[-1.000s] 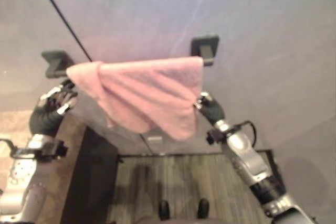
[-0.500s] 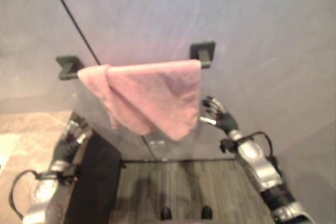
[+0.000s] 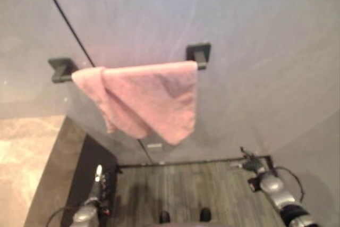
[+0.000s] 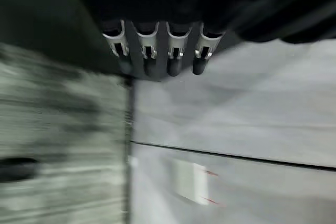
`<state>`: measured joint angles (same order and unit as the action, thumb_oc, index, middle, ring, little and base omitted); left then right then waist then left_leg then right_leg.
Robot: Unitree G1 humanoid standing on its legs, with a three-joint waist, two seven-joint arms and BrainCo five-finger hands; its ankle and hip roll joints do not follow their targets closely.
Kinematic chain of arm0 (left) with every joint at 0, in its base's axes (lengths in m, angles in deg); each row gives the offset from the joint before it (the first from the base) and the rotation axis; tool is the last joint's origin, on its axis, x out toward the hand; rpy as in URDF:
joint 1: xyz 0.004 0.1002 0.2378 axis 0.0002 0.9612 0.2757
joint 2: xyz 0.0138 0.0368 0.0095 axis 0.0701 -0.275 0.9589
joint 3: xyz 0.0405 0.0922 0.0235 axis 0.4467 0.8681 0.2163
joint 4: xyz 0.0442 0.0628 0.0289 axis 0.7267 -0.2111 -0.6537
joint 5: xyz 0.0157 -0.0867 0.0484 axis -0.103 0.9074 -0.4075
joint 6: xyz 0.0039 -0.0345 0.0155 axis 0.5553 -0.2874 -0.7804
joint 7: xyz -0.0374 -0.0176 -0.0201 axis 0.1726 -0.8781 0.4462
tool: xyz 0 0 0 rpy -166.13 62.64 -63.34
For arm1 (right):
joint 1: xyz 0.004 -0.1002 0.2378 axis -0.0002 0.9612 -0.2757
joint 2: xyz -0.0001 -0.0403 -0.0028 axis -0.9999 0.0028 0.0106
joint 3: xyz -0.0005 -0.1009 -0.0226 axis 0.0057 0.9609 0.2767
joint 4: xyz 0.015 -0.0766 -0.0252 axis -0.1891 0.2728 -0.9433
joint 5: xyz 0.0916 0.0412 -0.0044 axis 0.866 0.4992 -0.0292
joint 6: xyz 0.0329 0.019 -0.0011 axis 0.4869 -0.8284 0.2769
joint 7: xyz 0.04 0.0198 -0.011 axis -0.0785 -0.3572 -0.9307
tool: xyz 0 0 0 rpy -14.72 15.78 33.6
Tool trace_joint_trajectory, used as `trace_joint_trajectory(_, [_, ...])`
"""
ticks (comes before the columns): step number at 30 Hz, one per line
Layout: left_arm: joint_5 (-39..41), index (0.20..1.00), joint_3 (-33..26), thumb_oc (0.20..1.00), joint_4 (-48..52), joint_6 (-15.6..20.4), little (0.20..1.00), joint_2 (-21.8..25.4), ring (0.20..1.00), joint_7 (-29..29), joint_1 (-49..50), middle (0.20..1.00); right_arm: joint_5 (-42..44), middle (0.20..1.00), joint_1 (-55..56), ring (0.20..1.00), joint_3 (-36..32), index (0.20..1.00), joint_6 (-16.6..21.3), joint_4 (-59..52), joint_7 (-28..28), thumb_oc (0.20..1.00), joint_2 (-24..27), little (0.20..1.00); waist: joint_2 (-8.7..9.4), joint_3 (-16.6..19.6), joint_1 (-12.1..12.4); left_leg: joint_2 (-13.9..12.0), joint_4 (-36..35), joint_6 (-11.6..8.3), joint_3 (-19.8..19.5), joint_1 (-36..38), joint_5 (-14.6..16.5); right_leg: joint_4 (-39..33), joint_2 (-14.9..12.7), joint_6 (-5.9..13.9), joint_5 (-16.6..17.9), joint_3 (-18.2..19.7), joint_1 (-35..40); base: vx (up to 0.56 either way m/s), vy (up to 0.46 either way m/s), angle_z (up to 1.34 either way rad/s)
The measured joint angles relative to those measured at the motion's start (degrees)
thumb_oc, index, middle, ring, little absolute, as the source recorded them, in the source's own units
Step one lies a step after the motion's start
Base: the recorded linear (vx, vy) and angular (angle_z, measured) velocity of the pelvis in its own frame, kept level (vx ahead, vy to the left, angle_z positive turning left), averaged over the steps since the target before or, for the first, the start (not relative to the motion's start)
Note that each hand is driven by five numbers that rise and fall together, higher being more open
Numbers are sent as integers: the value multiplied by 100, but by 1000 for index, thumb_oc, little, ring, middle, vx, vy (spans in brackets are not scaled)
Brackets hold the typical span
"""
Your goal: Put brush and paste in cup on sink, flatten towel.
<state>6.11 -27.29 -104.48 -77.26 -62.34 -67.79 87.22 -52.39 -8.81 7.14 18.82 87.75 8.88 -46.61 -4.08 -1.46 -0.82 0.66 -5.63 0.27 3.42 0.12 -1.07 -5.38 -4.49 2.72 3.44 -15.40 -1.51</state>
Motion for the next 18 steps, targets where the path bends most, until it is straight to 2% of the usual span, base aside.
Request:
trace_joint_trajectory(6, [-926, 1000, -2, 1000, -1141, -236, 1000, -286, 1000, -218, -5, 1000, -8, 1000, 400, 1000, -171, 1000, -138, 1498, -124, 1000, -581, 1000, 26, 164, -16, -10, -2, 11, -50, -4, 12, 1, 12, -22, -15, -40, 18, 42, -28, 3])
trace_joint_trajectory(12, [-1127, 1000, -18, 1000, -1246, -262, 1000, -275, 1000, -194, 326, 1000, -6, 1000, 899, 1000, -328, 1000, -234, 1604, -352, 1000, -580, 1000, 123, 238, -17, -13, -3, 48, -121, -6, 37, 1, 12, -69, -49, -122, 54, 22, -26, 7])
trace_joint_trajectory(18, [-1239, 1000, 2, 1000, -1246, -264, 1000, -253, 1000, -182, 398, 1000, 4, 1000, 851, 1000, -328, 1000, -219, 1534, -497, 1000, -582, 1000, 215, 301, -11, -15, -5, 47, -200, -17, 36, 1, 14, -60, -84, -180, 72, 2, -13, 5])
